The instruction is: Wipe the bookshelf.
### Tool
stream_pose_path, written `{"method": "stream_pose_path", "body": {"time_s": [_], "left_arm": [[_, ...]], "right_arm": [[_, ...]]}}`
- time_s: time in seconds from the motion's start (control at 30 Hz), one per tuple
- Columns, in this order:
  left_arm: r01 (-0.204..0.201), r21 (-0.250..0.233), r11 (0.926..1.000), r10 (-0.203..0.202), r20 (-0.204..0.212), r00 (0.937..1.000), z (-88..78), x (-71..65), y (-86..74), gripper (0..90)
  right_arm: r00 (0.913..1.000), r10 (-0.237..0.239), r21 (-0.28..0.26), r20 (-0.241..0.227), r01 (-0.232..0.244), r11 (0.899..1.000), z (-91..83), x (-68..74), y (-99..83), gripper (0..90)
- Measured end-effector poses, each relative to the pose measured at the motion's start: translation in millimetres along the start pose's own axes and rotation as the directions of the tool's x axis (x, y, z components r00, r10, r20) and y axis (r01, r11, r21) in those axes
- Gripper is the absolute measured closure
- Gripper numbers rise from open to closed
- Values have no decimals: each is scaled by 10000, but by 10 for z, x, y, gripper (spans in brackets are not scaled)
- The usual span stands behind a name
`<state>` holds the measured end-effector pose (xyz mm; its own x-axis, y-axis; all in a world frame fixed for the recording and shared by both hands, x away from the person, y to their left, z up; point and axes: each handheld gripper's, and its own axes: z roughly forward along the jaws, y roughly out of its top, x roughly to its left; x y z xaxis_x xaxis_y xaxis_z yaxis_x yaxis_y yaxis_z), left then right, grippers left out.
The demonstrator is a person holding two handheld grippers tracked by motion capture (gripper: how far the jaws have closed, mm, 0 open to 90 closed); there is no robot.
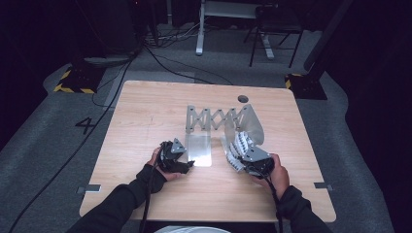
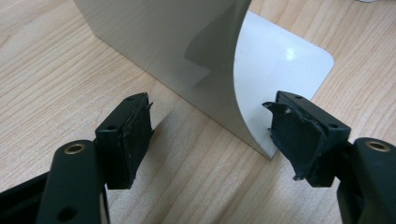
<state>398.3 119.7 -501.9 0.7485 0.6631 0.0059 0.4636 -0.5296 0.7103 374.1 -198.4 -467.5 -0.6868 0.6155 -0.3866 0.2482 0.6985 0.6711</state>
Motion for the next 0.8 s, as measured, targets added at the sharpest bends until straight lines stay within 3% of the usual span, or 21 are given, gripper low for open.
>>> {"method": "stream_pose_path", "body": {"time_s": [0.17, 0.33, 0.47, 0.63, 0.7, 0.8], "left_arm": [[-4, 1, 10000, 4, -4, 10000, 0, 0, 0, 295], [-6, 2, 10000, 6, -1, 10000, 0, 0, 0, 295], [-6, 1, 10000, 6, -2, 10000, 0, 0, 0, 295], [-9, 0, 10000, 9, -4, 10000, 0, 0, 0, 295], [-5, 0, 10000, 5, -4, 10000, 0, 0, 0, 295], [-9, 3, 10000, 9, -4, 10000, 0, 0, 0, 295]], "right_arm": [[9995, 211, -770, 255, -191, 9968, -47, 3, 65, 515], [9989, 94, -838, 464, -55, 9965, 48, 56, 123, 469], [9992, 183, -465, 360, -167, 9988, 204, 85, 152, 454], [9984, 523, 254, 192, -528, 9983, 405, 98, 98, 479], [9967, 814, 181, -12, -813, 9965, 440, 93, 58, 509], [9961, 886, 295, 14, -886, 9956, 440, 75, 49, 615]]}}
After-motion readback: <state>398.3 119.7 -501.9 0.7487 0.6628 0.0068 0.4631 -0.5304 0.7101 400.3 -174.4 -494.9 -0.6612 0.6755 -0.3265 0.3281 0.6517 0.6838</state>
